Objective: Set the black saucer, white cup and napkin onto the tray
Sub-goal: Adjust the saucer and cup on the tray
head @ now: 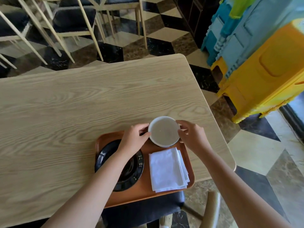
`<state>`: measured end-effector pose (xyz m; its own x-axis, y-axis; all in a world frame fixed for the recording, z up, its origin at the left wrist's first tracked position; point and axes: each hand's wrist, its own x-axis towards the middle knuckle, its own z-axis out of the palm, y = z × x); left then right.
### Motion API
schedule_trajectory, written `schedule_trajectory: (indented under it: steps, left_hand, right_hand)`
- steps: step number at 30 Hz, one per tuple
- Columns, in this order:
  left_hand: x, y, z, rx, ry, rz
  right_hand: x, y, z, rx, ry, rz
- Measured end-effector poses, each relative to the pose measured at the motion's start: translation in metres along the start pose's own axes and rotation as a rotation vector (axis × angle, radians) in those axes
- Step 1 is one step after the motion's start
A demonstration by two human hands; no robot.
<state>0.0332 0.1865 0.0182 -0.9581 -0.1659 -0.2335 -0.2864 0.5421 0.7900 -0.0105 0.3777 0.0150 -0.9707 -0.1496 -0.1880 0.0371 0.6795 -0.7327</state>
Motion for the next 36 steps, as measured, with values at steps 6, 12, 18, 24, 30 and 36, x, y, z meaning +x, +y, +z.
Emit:
schedule_trajectory:
  steps: [6,12,18,24,30,36]
  left_hand:
    - [-0.012,-0.010,-0.002,-0.009,0.030,-0.006]
    - [-0.017,-0.017,0.001,-0.041,0.046,0.016]
    - [-0.044,-0.023,0.015,0.052,0.289,0.069]
    - [-0.113,-0.038,0.059,0.353,0.056,0.497]
    - [-0.116,-0.051,0.091,0.647,-0.130,0.363]
    - [-0.118,-0.053,0.083,0.724,-0.169,0.309]
  right_hand:
    - [-0.010,-0.001,0.004,0.007,-0.052,-0.036]
    - [-0.016,0.000,0.007,-0.013,-0.036,-0.049]
    - [-0.034,0.003,0.011,-0.084,0.084,-0.114]
    - [-0.090,0.066,0.022,-0.456,0.077,-0.588]
    - [-0.102,0.090,0.032,-0.567,-0.115,-0.541]
    - [-0.105,0.083,0.036,-0.645,-0.100,-0.555]
